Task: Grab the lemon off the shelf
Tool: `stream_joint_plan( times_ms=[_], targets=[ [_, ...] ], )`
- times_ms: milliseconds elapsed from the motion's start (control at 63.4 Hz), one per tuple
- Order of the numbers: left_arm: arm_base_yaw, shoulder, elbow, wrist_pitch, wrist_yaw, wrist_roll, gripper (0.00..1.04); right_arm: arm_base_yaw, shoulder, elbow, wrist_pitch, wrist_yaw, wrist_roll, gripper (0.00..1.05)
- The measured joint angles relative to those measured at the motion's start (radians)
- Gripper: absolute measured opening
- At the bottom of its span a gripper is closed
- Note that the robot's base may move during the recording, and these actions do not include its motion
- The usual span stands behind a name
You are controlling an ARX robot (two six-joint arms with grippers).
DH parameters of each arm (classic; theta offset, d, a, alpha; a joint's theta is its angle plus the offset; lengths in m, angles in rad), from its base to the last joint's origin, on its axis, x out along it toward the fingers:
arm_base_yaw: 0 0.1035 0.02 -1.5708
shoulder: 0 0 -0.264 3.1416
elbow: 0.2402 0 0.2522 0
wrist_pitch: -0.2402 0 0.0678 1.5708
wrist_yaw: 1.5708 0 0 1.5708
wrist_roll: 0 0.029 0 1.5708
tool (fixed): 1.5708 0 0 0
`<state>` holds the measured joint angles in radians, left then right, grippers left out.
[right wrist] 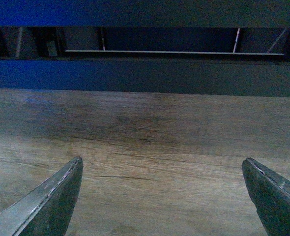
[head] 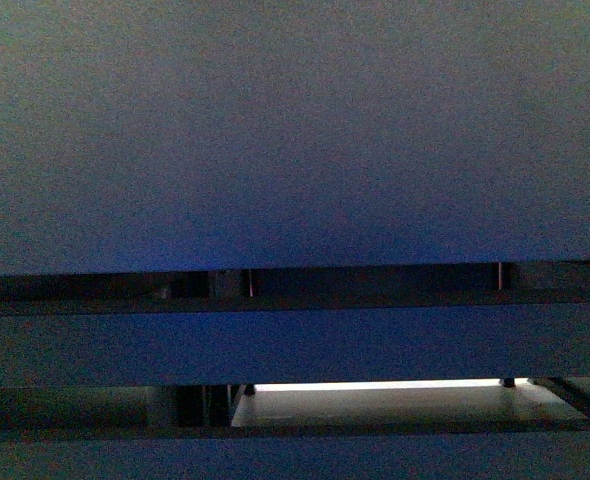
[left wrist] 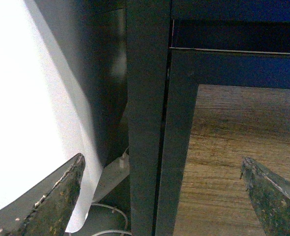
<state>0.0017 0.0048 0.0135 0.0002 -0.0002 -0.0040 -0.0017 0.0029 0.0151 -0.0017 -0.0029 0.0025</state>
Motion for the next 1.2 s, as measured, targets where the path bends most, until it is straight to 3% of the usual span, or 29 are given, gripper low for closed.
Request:
stream_joint_plan(
  times_ms=[1199],
  targets=[
    [0.0, 0.0, 0.0, 0.0, 0.0, 0.0, 0.97, 0.0, 0.0, 0.0, 0.0, 0.0, 0.0, 0.97]
  ],
)
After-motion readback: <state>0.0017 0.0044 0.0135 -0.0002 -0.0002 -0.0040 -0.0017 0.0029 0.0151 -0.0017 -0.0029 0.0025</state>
